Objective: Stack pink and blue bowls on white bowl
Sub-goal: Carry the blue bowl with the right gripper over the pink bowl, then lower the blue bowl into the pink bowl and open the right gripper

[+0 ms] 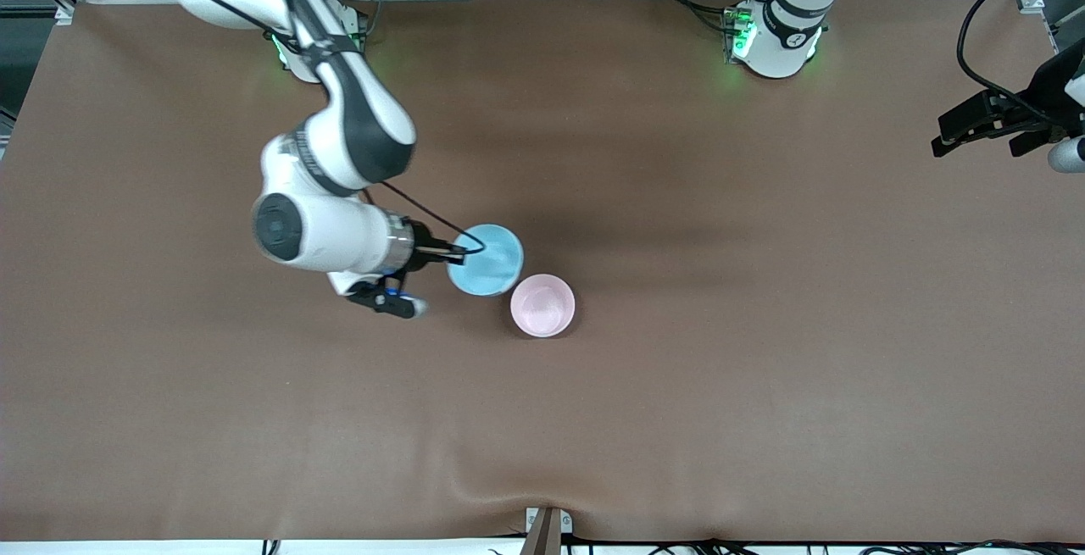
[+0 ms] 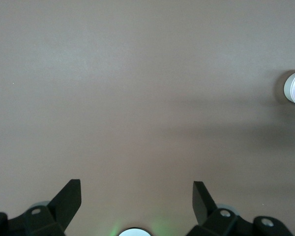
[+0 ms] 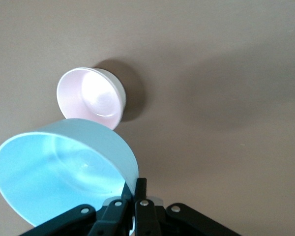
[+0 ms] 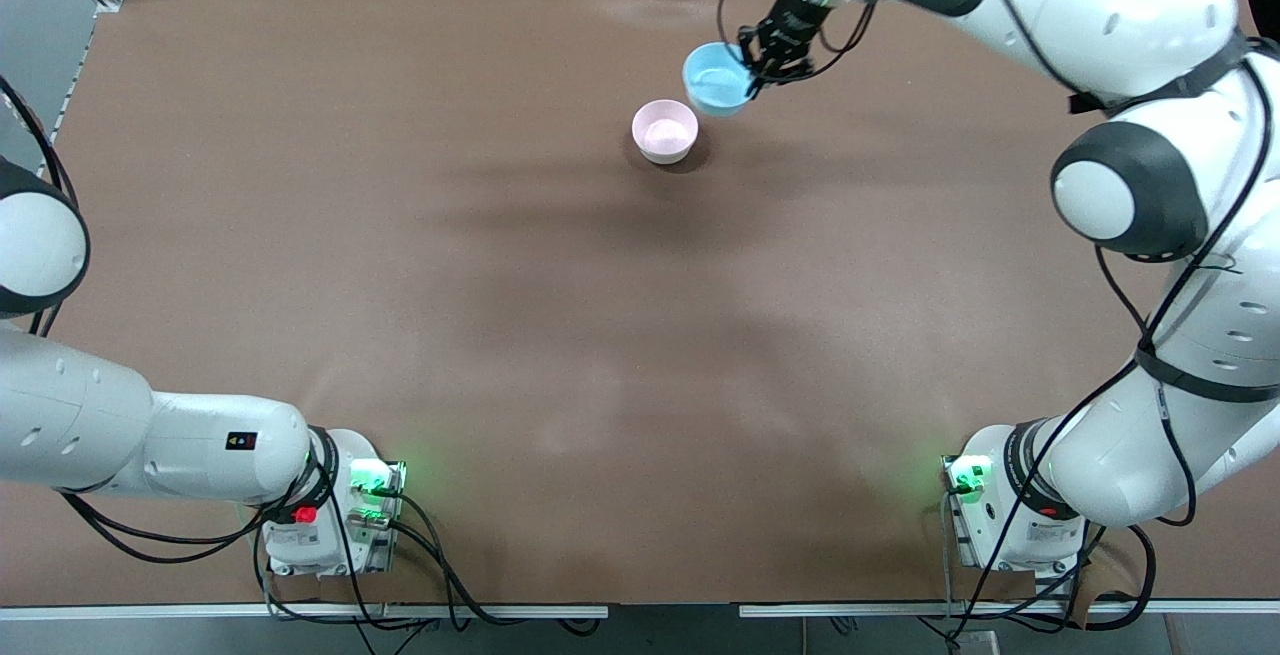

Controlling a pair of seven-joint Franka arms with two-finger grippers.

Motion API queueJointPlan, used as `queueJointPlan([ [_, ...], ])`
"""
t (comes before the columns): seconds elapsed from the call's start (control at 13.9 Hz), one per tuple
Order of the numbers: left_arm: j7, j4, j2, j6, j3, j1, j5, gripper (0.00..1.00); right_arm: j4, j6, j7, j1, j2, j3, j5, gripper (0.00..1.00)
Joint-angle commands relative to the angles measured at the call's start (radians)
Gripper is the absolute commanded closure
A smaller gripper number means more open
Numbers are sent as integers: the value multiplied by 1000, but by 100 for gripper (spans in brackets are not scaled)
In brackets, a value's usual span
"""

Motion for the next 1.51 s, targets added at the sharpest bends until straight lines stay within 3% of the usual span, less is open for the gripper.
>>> queueJointPlan([
  [0.0, -3, -1, -5, 4, -4, 4, -10, 0, 28, 105, 78, 66, 86, -14, 26, 100],
  [0.65, 4, -1, 0, 2, -6, 2, -8, 0, 199, 165, 195, 107, 260, -16, 22, 100],
  [1.44, 9, -1, 4, 1, -7, 1, -10, 0, 196, 164, 197, 109, 298, -19, -10, 100],
])
